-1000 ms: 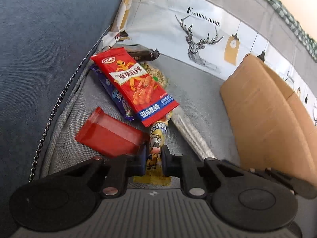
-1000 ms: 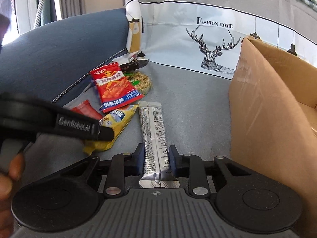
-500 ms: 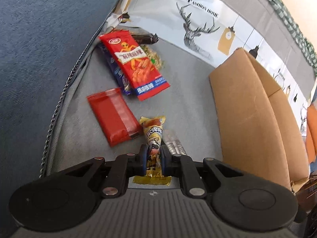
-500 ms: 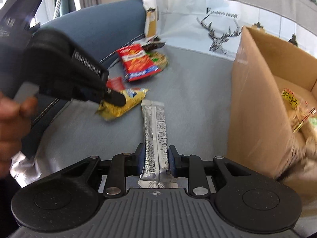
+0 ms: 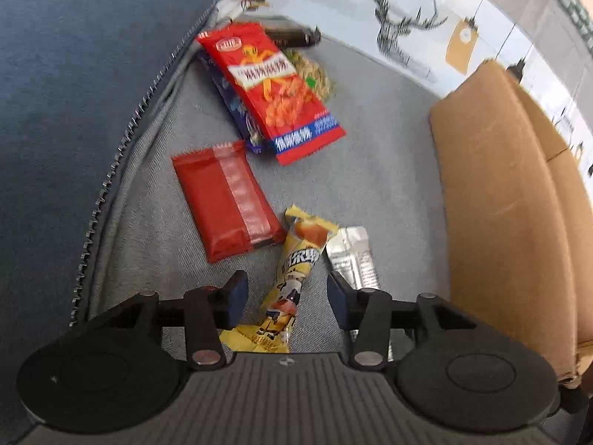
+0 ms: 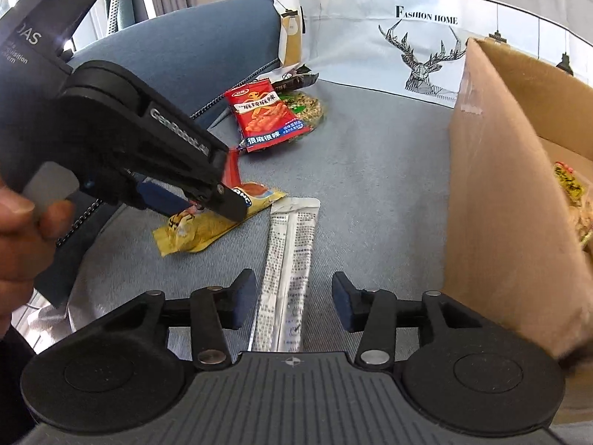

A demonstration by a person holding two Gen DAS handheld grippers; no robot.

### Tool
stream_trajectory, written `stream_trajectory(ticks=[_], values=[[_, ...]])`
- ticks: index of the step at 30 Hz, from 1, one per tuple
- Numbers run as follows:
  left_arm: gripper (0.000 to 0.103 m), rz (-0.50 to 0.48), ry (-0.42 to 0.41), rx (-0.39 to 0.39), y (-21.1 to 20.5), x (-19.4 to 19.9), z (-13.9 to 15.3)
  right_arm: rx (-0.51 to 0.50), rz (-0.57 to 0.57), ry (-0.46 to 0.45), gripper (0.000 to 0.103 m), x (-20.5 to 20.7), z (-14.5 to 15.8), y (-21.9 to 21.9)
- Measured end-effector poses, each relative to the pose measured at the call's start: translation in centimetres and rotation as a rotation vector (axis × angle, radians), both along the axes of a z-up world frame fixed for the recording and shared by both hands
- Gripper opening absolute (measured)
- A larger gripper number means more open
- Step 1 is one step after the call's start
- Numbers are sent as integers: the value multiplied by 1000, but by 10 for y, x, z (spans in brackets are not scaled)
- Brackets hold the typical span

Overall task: Organize snacks
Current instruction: 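Grasp the silver foil stick with the right tool while the left tool grasps the yellow cone snack, then lift the silver foil stick with the right tool while the left tool lifts the yellow cone snack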

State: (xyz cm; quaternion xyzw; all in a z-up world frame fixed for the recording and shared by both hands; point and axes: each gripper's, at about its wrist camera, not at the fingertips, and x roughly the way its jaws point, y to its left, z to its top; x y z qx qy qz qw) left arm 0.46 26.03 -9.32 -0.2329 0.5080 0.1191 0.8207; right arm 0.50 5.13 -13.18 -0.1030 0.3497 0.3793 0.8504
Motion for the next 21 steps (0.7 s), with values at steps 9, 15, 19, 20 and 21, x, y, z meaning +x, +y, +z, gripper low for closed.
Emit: stream_trajectory(ticks=[9, 15, 19, 20, 21], values=[[54, -90, 17, 77, -12, 11, -4, -32, -14, 16, 48, 17, -8, 20], [31, -120, 29, 147, -17, 13, -3, -29, -13, 11, 30, 22, -7, 22], [12, -102, 22, 138, -6, 10, -2, -12, -28, -43, 27, 20, -1, 21], [11, -91, 15, 130, -4, 9, -1, -6, -31, -50, 27, 20, 0, 20], [11, -81, 11, 128, -1, 9, 0, -2, -35, -54, 27, 21, 1, 20]])
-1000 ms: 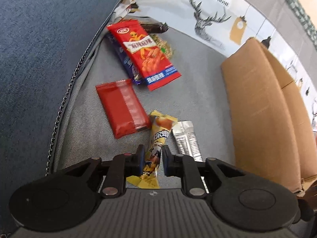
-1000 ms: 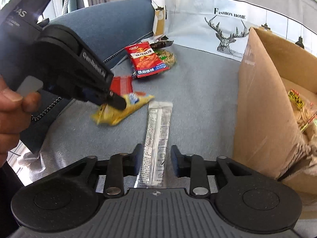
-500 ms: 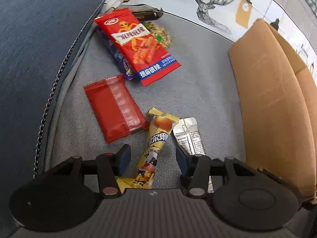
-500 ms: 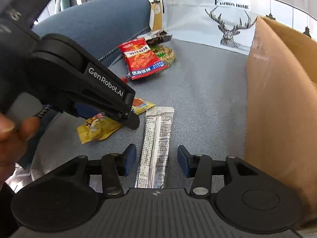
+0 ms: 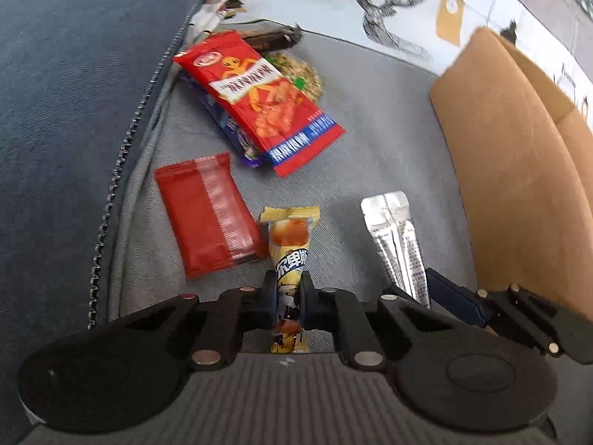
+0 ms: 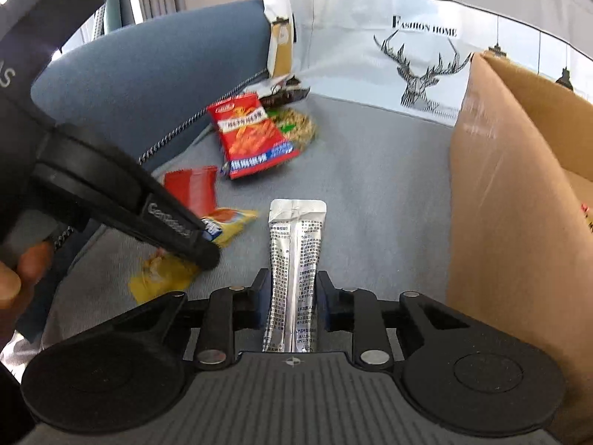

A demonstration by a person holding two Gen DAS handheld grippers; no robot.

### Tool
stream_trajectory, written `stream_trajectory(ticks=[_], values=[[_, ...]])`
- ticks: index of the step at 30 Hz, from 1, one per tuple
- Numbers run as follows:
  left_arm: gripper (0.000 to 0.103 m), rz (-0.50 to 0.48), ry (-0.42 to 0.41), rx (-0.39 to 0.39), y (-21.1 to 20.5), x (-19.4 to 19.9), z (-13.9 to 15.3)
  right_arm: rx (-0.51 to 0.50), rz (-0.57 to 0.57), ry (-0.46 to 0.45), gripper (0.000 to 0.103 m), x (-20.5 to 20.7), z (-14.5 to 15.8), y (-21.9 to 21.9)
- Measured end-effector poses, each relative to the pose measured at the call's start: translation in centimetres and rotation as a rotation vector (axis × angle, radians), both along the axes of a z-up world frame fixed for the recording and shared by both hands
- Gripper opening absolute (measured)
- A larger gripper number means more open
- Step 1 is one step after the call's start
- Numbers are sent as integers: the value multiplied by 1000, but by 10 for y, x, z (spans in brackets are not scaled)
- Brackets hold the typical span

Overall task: Organize snacks
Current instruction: 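Lift the silver foil stick with the right tool while the left tool lifts the yellow cone snack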

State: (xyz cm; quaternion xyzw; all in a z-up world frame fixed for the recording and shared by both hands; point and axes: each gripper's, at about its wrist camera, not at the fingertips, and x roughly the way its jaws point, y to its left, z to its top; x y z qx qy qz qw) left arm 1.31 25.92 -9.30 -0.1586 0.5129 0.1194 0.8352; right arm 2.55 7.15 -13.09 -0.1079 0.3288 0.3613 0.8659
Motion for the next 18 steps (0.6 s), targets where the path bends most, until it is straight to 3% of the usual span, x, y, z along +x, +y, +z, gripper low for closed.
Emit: stream_trajectory(ticks=[18], values=[[17, 19, 3, -27, 7, 2, -2, -44, -21, 38, 32, 8, -9, 6]])
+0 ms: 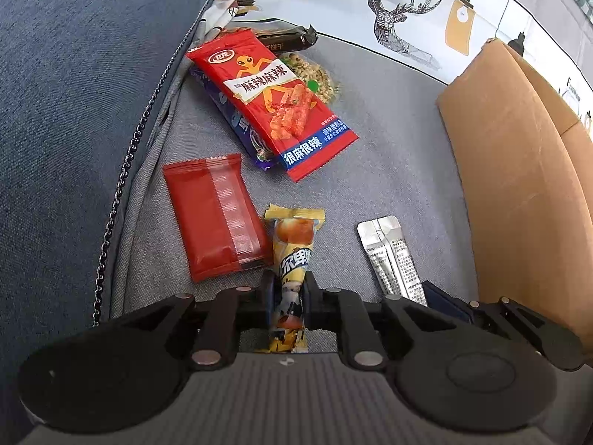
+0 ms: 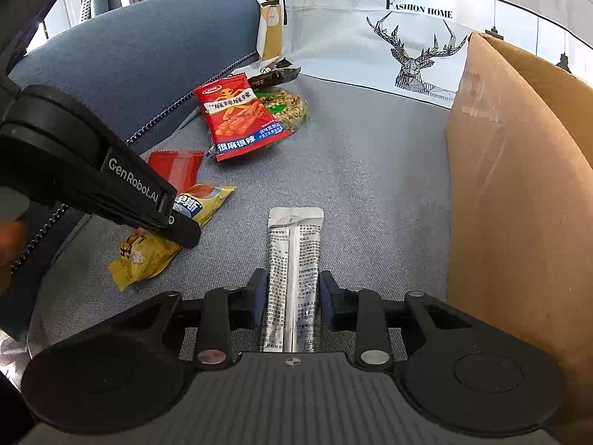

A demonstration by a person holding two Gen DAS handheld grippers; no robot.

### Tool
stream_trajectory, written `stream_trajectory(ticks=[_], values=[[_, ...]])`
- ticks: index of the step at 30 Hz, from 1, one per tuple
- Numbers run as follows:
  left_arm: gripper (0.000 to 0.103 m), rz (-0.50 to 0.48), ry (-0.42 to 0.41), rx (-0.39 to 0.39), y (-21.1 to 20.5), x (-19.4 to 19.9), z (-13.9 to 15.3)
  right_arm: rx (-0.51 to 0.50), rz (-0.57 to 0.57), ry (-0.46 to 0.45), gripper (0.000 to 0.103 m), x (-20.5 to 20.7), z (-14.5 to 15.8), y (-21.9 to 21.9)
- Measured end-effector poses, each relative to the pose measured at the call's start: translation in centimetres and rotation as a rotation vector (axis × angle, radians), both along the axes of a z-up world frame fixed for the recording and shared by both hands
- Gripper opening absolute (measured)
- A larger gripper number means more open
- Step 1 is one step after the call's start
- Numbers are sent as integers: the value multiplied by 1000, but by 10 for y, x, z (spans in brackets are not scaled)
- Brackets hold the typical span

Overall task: Organize snacks
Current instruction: 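Lift the silver foil stick with the right tool while the left tool lifts the yellow cone snack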

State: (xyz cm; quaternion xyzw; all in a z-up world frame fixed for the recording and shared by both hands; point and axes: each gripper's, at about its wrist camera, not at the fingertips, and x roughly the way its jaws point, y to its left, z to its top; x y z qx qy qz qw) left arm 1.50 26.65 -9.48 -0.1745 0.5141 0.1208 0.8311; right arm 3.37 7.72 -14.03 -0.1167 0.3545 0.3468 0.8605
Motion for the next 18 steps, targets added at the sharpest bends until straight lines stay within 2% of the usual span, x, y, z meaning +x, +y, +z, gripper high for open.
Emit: stream_trajectory(ticks=[4, 8, 18], values=[[22, -6, 2, 3, 0, 0, 0, 2, -10, 3, 33, 1, 1, 0], [31, -5, 0, 4, 0, 0, 0, -1, -17, 1, 33, 1, 1, 0], [35, -26, 7, 15, -3, 1, 1, -10, -12, -11, 32, -1, 2, 1]])
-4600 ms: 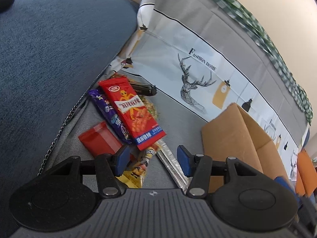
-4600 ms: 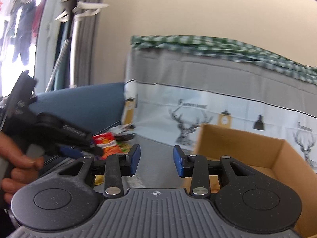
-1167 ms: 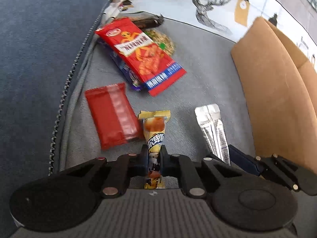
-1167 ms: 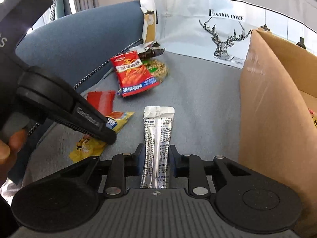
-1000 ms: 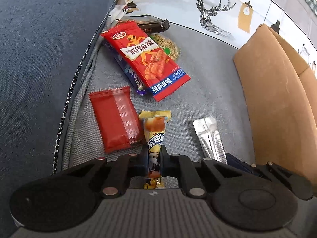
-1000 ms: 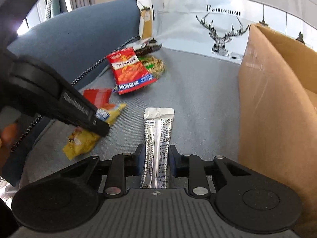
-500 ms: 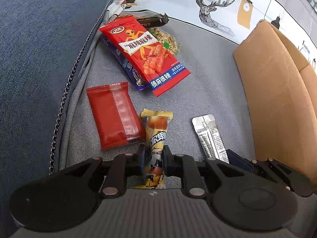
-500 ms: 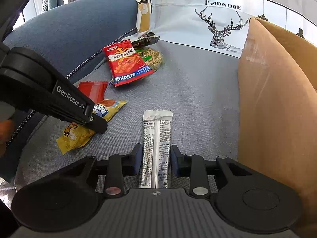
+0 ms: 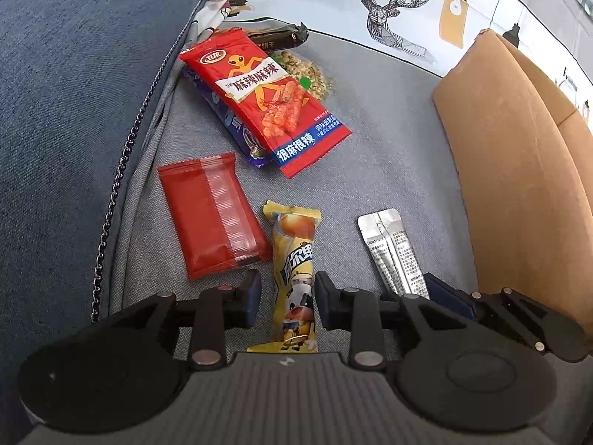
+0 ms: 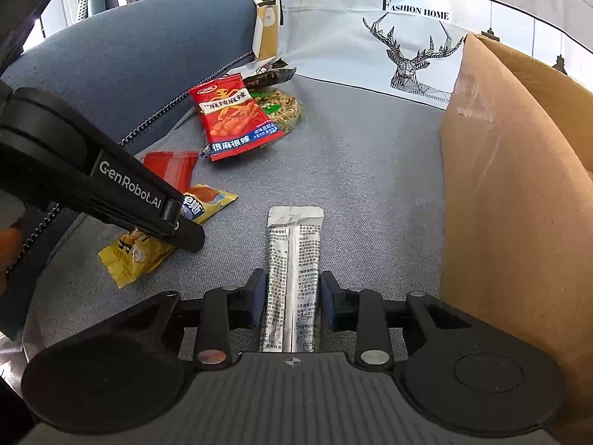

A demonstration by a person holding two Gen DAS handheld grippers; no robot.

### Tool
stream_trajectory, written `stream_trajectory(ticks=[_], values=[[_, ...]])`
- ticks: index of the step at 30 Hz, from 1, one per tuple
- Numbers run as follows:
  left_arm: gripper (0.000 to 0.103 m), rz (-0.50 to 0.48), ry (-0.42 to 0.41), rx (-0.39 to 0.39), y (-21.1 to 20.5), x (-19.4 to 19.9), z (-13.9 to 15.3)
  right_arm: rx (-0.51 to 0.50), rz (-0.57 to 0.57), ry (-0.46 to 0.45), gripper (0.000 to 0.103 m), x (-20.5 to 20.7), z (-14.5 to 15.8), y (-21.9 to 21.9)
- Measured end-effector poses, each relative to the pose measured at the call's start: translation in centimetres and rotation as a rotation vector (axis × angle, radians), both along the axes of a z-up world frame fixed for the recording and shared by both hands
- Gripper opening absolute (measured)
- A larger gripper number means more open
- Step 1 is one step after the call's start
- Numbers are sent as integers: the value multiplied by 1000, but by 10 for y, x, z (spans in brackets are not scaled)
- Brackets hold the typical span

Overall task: Organize snacks
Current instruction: 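Lift the silver foil stick with the right tool while the left tool lifts the yellow cone snack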

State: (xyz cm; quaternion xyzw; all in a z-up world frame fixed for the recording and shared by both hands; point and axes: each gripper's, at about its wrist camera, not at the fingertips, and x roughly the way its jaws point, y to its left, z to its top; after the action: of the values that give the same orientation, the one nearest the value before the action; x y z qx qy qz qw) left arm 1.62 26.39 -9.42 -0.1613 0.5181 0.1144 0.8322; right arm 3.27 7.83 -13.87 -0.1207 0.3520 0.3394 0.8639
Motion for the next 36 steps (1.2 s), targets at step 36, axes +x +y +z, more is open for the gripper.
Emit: stream_trajectory(ticks=[36], values=[[29, 43, 8, -54, 7, -6, 2, 31, -5, 24, 29, 1, 0, -2]])
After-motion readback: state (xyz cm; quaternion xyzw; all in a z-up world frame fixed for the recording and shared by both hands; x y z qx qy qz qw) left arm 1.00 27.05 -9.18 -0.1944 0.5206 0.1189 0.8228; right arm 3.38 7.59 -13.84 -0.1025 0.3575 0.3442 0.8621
